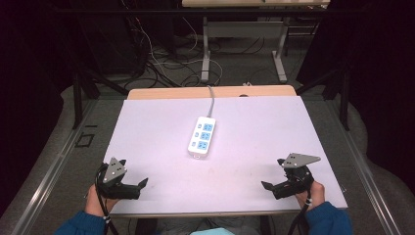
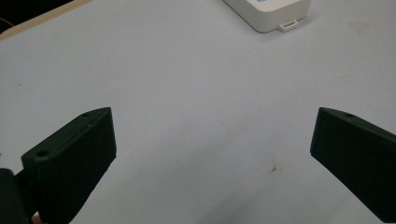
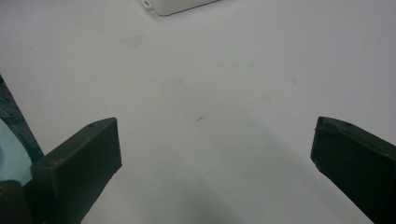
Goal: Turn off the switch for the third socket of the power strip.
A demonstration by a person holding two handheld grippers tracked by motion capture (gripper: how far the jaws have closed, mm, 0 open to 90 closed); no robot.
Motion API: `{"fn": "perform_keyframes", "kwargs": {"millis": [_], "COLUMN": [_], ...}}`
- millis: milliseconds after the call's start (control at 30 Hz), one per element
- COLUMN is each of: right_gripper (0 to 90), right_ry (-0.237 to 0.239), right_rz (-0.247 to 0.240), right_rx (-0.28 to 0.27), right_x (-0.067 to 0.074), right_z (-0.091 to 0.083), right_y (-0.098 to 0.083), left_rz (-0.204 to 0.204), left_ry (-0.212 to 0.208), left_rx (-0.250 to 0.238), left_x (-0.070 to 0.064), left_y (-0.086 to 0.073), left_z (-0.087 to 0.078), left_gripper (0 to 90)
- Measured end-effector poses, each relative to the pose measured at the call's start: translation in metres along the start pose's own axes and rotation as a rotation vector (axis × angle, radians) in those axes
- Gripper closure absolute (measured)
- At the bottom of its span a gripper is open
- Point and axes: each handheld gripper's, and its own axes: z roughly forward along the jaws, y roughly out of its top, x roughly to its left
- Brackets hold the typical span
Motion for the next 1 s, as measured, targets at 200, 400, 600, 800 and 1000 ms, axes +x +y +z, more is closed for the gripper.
{"fn": "perform_keyframes", "kwargs": {"millis": [200,400,600,800,1000], "right_gripper": [2.1,2.3,2.8,3.0,3.1], "right_ry": [0.007,-0.001,0.0,0.002,0.008], "right_rz": [-0.005,0.014,0.005,0.001,0.01], "right_rx": [0.001,0.009,0.013,0.02,0.02], "right_x": [-0.001,-0.001,-0.001,-0.002,-0.002], "right_z": [0.001,0.001,0.001,0.002,0.003], "right_y": [0.0,0.0,0.0,0.0,0.0], "left_rz": [-0.002,-0.007,-0.02,-0.021,-0.009], "left_ry": [-0.001,-0.002,0.001,0.009,0.025], "left_rx": [0.004,0.016,0.021,0.03,0.036], "left_x": [0.0,0.001,0.002,0.003,0.004], "left_y": [0.001,0.004,0.007,0.014,0.023], "left_z": [0.0,0.0,0.0,0.003,0.006], "left_gripper": [0.3,0.3,0.2,0.2,0.1]}}
